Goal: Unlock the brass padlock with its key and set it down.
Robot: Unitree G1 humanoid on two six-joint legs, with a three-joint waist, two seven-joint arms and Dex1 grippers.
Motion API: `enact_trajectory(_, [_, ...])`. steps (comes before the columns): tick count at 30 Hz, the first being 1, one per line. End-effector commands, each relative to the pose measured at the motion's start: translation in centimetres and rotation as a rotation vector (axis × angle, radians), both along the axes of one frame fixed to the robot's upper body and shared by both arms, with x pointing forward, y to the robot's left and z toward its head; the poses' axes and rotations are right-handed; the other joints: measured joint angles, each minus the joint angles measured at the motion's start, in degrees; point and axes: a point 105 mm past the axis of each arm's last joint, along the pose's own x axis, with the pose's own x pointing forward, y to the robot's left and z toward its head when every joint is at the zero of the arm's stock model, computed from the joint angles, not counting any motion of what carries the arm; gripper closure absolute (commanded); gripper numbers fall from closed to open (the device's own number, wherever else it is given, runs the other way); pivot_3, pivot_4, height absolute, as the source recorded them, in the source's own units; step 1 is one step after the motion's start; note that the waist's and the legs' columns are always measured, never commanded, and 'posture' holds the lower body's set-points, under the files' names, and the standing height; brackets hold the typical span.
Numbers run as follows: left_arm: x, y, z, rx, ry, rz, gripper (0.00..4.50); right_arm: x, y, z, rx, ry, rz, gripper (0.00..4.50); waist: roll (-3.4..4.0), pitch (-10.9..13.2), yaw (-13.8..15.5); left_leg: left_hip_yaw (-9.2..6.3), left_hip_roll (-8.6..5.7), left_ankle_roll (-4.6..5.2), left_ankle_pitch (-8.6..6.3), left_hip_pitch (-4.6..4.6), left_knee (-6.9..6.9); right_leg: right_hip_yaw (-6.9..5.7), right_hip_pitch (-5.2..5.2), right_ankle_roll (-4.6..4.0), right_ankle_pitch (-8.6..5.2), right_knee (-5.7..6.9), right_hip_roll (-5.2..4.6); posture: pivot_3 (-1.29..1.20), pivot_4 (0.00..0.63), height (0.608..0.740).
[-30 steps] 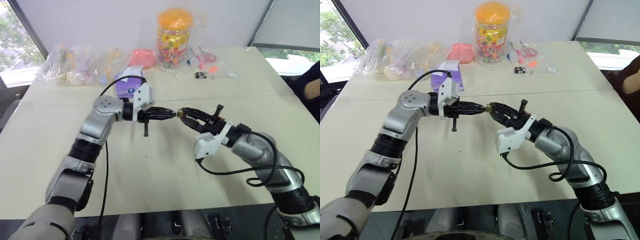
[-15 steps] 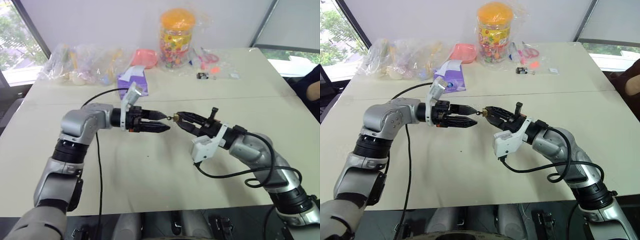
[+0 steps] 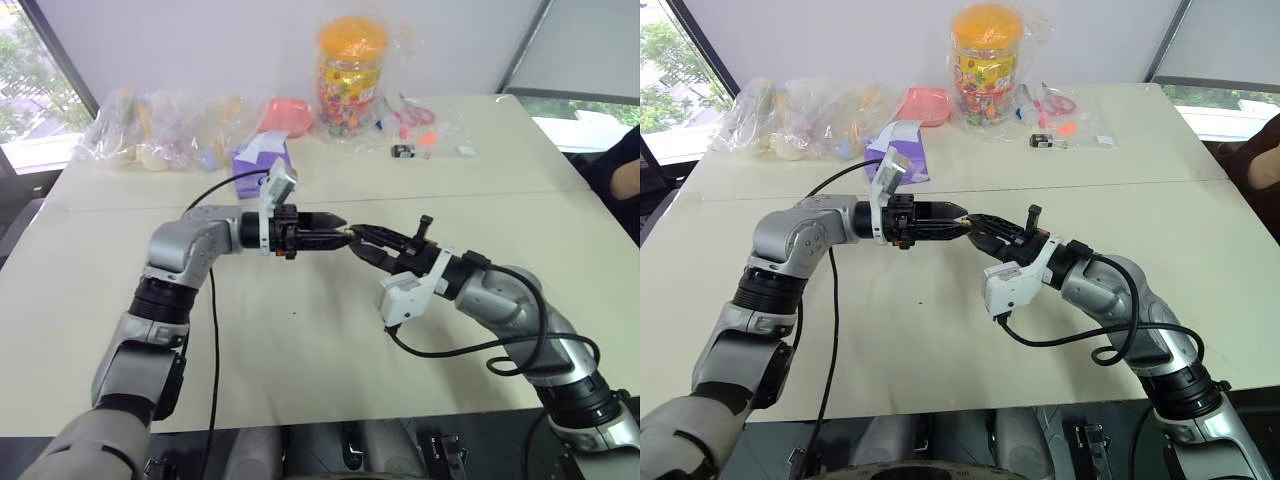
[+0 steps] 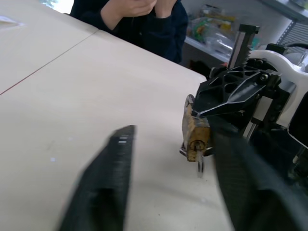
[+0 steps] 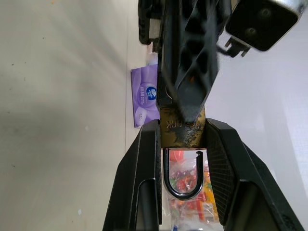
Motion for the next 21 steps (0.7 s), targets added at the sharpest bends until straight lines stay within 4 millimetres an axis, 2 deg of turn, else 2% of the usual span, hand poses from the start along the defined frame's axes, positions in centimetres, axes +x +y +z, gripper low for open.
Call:
enact_trajectory(1, [0.1, -0.1, 0.9, 0.001, -0.057, -0.002, 3.94, -0.8, 0.6, 1.7, 0.028, -0.064, 0.04, 3.8, 0.0, 0.0, 0.0, 0.0, 0.0, 0.0, 0.0, 0.0, 0.0, 0.0, 0.0, 0.0, 0.0, 0.0, 0.0, 0.0, 0.15, 0.737])
enact_trajectory(2, [0.1, -0.1, 0.8, 0.002, -0.057, -0.004, 4.38, -0.8, 0.6, 1.8, 0.028, -0.064, 0.039, 3.8, 0.0, 0.0, 0.0, 0.0, 0.0, 0.0, 0.0, 0.0, 0.0, 0.0, 0.0, 0.0, 0.0, 0.0, 0.0, 0.0, 0.15, 0.737])
enact_trajectory(3, [0.1, -0.2, 0.8, 0.002, -0.058, -0.004, 4.45, -0.8, 0.6, 1.8, 0.028, -0.065, 0.04, 3.8, 0.0, 0.0, 0.0, 0.0, 0.0, 0.0, 0.0, 0.0, 0.0, 0.0, 0.0, 0.0, 0.0, 0.0, 0.0, 0.0, 0.15, 0.737])
enact_trajectory(8, [0.0, -0.4, 0.4, 0.02, -0.056, -0.017, 4.45, -1.0, 0.8, 1.7, 0.026, -0.057, 0.048, 3.8, 0.0, 0.0, 0.0, 0.0, 0.0, 0.0, 0.0, 0.0, 0.0, 0.0, 0.0, 0.0, 0.0, 0.0, 0.0, 0.0, 0.15, 0.737])
enact_trajectory(10, [0.0, -0.4, 0.4, 0.021, -0.057, -0.016, 4.5, -1.0, 0.8, 1.7, 0.029, -0.053, 0.051, 2.78, 0.0, 0.0, 0.0, 0.01, 0.0, 0.0, 0.0, 0.0, 0.0, 0.0, 0.0, 0.0, 0.0, 0.0, 0.0, 0.0, 0.15, 0.737])
enact_trajectory(12, [0.1, -0.3, 0.5, 0.02, -0.059, -0.014, 4.5, -0.9, 0.6, 1.7, 0.04, -0.019, 0.043, 1.96, 0.0, 0.0, 0.0, 0.0, 0.0, 0.0, 0.0, 0.0, 0.0, 0.0, 0.0, 0.0, 0.0, 0.0, 0.01, 0.0, 0.15, 0.737])
enact_trajectory(14, [0.2, -0.1, 0.5, 0.022, -0.061, -0.011, 4.5, -0.7, 0.3, 1.4, 0.036, 0.018, 0.032, 0.89, 0.0, 0.0, 0.0, 0.0, 0.0, 0.0, 0.0, 0.0, 0.0, 0.0, 0.0, 0.0, 0.0, 0.0, 0.01, 0.0, 0.15, 0.737])
enact_trajectory(15, [0.3, 0.1, 0.6, 0.026, -0.062, -0.008, 4.5, -0.5, -0.3, 1.0, 0.023, 0.059, 0.009, 0.36, 0.0, 0.0, 0.0, 0.0, 0.0, 0.0, 0.0, 0.0, 0.0, 0.0, 0.0, 0.0, 0.0, 0.0, 0.01, 0.0, 0.15, 0.737])
enact_trajectory(16, [0.4, 0.3, 0.6, 0.031, -0.064, -0.004, 4.5, -0.1, -1.1, 0.6, 0.021, 0.115, -0.023, 0.02, 0.0, 0.0, 0.0, 0.0, 0.0, 0.0, 0.0, 0.0, 0.0, 0.0, 0.0, 0.0, 0.0, 0.0, 0.01, 0.0, 0.15, 0.737])
enact_trajectory(18, [0.5, 0.7, 0.7, 0.035, -0.066, -0.001, 4.5, 0.3, -2.4, 0.1, 0.04, 0.206, -0.073, 0.02, 0.0, 0.0, 0.1, 0.0, 0.0, 0.0, 0.0, 0.0, 0.0, 0.0, 0.0, 0.0, 0.0, 0.0, 0.0, 0.0, 0.15, 0.737])
enact_trajectory(21, [0.6, 1.2, 0.8, 0.041, -0.071, 0.004, 4.5, 1.0, -4.9, 0.4, 0.26, 0.457, -0.193, 0.02, 0.0, 0.0, 0.2, -0.01, 0.0, 0.0, 0.0, -0.01, 0.0, -0.01, 0.0, 0.0, 0.0, 0.0, -0.01, 0.0, 0.15, 0.737])
